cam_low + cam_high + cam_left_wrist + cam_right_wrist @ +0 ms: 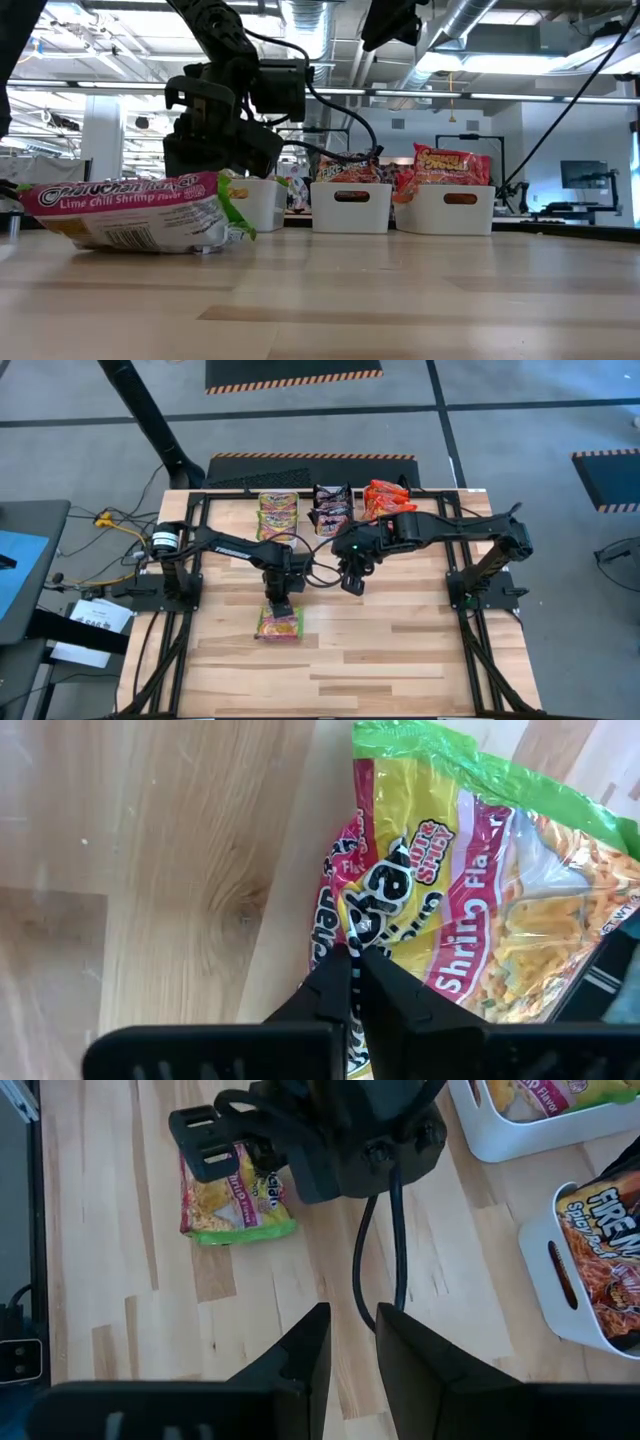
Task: Sort Maruchan noodles
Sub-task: Put the green noodle pack into the left white bin
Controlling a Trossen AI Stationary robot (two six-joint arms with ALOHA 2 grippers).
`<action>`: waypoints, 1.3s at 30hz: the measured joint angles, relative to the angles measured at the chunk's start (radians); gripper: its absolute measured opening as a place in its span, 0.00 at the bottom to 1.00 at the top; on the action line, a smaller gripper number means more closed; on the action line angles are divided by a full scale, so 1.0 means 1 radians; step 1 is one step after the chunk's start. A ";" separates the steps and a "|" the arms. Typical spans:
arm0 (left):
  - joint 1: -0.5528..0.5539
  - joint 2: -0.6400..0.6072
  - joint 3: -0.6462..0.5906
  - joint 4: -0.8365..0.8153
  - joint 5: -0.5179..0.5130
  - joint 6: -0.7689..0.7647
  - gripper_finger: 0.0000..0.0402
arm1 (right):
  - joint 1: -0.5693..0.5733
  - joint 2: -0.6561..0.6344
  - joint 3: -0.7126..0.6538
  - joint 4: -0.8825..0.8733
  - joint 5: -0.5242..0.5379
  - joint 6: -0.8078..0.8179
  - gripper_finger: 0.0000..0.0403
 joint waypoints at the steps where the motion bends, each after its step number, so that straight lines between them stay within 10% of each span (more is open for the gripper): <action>1: 0.000 -0.002 0.000 0.000 -0.003 0.000 0.00 | 0.000 0.000 0.000 0.000 0.000 0.000 0.27; 39: 0.118 -0.246 0.080 -0.089 -0.288 0.054 0.00 | -0.067 -0.045 0.000 -0.029 0.001 -0.014 0.18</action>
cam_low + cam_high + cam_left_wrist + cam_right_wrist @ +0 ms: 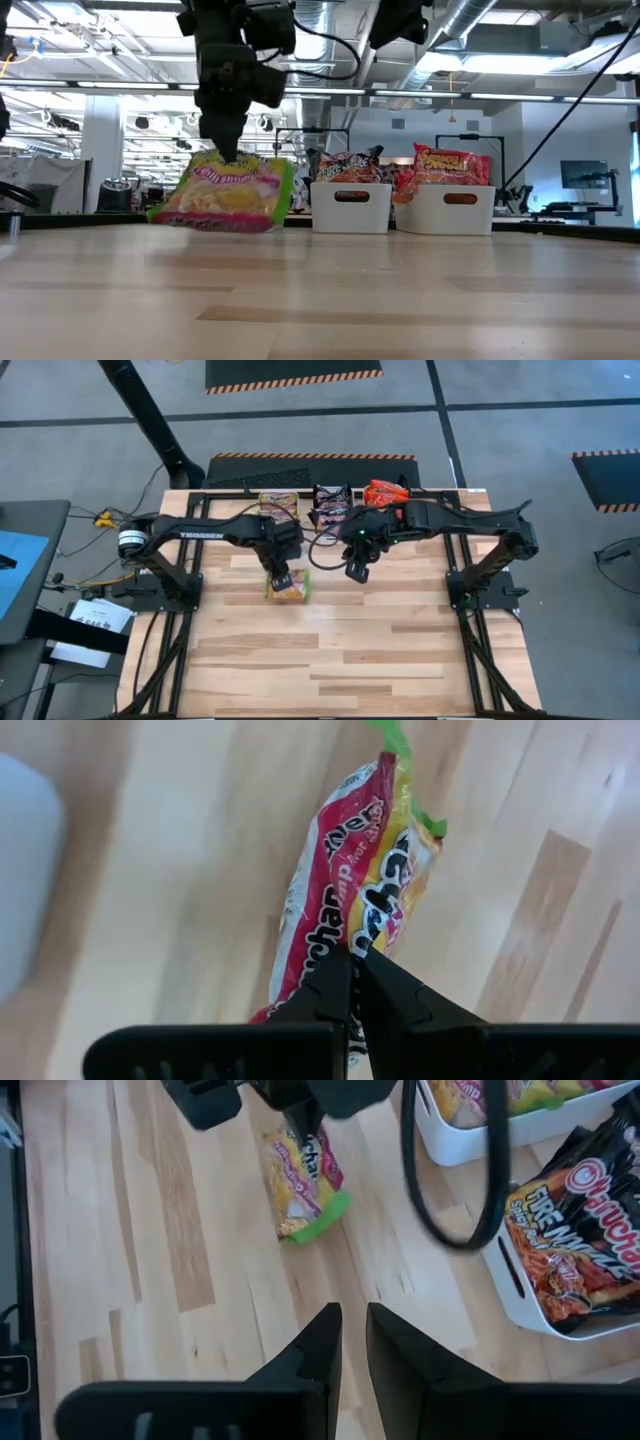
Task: Sort Maruchan noodles
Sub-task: Put the green noodle pack into the left white bin
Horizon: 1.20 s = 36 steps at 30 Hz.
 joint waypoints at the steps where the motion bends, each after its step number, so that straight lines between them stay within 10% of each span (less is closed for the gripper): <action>1: 0.006 -0.012 0.000 0.000 -0.006 0.000 0.00 | -0.002 -0.002 0.000 0.000 0.000 0.000 0.18; 36: 0.365 -0.289 0.114 0.183 -0.577 0.476 0.00 | -0.052 -0.001 0.000 0.008 -0.002 -0.041 0.18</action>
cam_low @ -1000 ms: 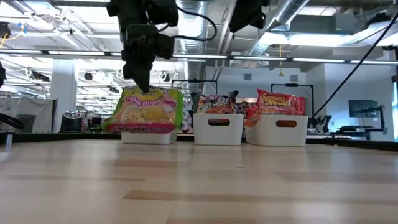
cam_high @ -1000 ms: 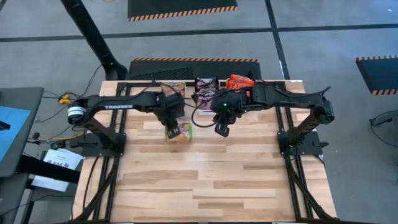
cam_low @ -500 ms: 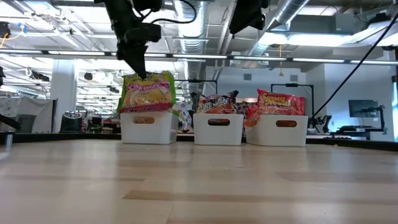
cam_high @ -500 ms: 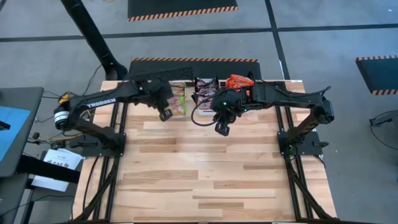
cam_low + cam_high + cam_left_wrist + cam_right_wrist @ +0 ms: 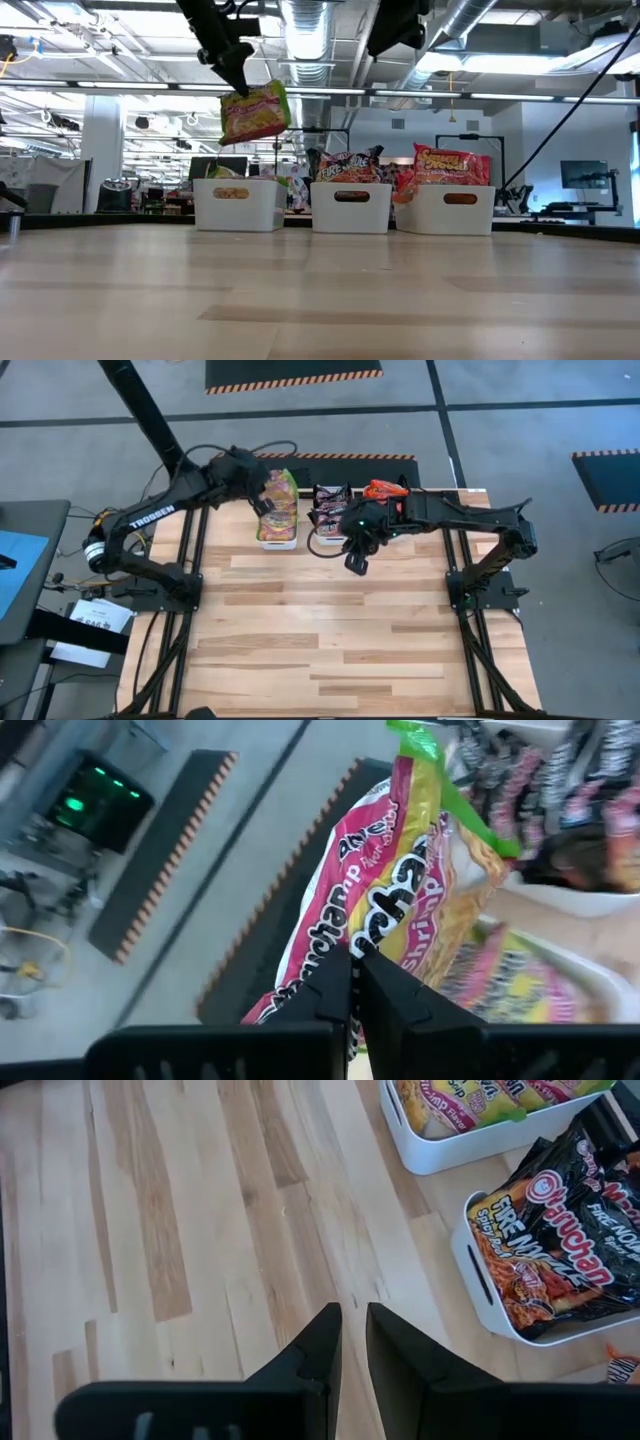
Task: Sort Maruchan noodles
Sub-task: Put the green noodle pack into the left white bin
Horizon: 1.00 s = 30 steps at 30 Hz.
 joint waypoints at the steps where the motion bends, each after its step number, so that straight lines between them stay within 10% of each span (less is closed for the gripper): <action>1: 0.016 0.000 0.000 0.008 0.001 0.025 0.00 | -0.001 0.000 0.000 0.000 0.000 0.000 0.18; 30: 0.021 0.109 -0.057 -0.146 0.303 0.024 0.00 | -0.021 0.001 0.000 0.002 0.003 0.031 0.18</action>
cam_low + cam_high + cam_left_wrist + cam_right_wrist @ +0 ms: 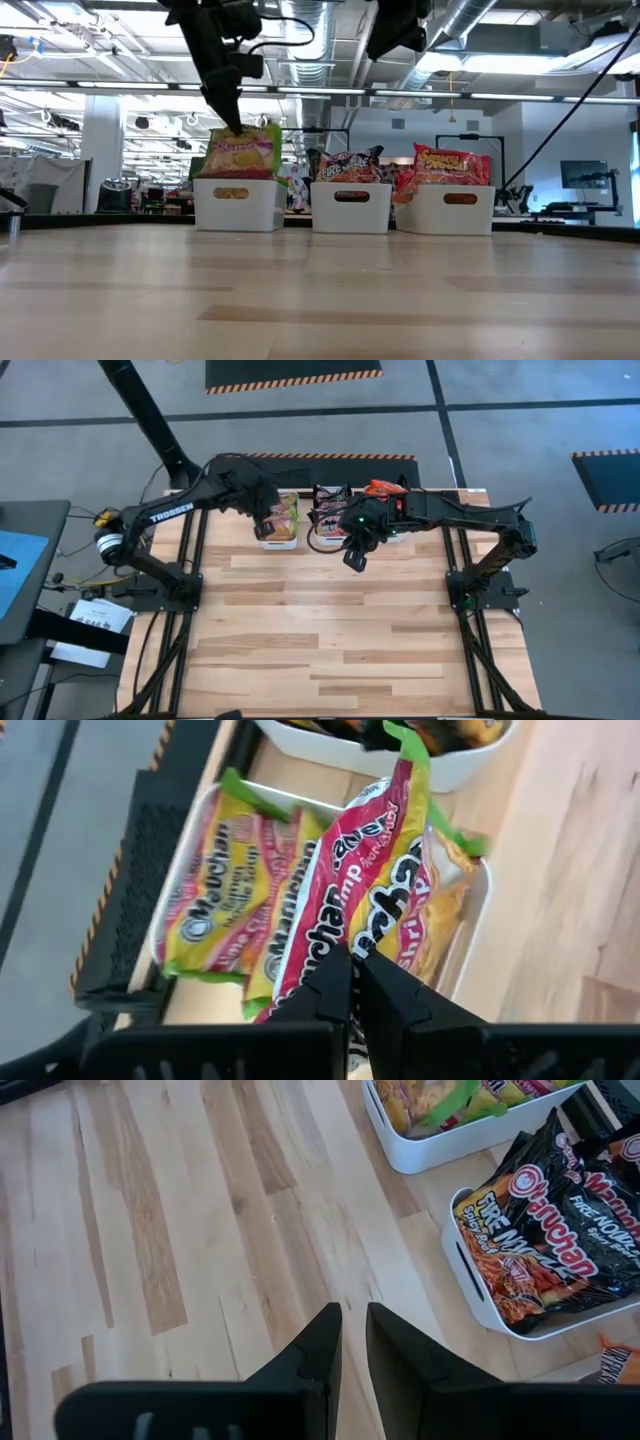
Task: Sort Maruchan noodles
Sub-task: Put the green noodle pack into the left white bin
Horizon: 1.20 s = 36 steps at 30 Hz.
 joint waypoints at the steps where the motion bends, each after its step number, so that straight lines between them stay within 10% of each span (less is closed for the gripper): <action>1: -0.005 0.008 0.000 -0.001 -0.005 -0.005 0.00 | 0.000 0.000 0.000 0.001 0.000 0.003 0.18; 19: -0.010 0.072 0.001 -0.021 -0.016 -0.050 0.01 | -0.005 0.000 0.000 0.000 0.001 0.005 0.18; 36: -0.009 0.072 0.062 -0.045 -0.015 -0.101 0.32 | -0.005 0.000 0.000 -0.002 0.002 0.004 0.18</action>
